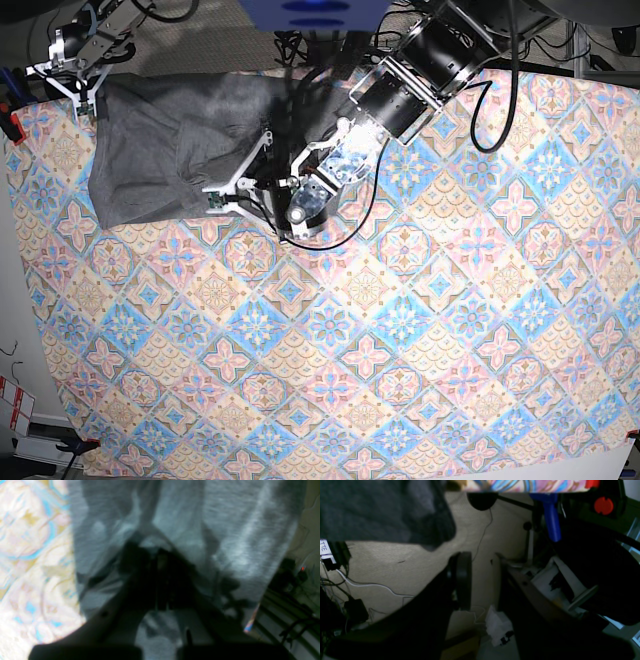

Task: Fold the T-shirt properly
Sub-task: 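Pull the grasped edge toward the left arm with the left gripper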

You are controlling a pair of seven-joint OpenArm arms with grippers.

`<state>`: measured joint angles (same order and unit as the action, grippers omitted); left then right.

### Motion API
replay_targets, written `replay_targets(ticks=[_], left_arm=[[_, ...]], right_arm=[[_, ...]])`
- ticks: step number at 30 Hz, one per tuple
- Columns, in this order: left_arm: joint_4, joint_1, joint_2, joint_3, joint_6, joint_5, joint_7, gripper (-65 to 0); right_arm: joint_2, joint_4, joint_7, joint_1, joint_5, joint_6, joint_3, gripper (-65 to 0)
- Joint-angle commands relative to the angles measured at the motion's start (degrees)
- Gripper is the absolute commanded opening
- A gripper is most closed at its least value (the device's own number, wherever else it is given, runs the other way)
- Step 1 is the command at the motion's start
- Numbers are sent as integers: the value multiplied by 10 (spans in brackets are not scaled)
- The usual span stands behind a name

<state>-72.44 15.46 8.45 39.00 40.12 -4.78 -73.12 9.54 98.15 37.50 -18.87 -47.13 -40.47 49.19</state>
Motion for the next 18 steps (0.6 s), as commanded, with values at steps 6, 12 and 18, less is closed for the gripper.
replay_targets(ticks=[6, 12, 18], left_arm=[[-211, -38, 1, -150, -1, 33, 0, -650], [-280, -89, -2, -247, -1, 61, -69, -519], [-285, -156, -31, -346, -1, 57, -69, -260]], right_arm=[[-5, 8, -1, 25, -5, 5, 22, -507], [-5, 7, -1, 25, -6, 5, 22, -503], [-5, 7, -1, 25, -6, 5, 20, -503]])
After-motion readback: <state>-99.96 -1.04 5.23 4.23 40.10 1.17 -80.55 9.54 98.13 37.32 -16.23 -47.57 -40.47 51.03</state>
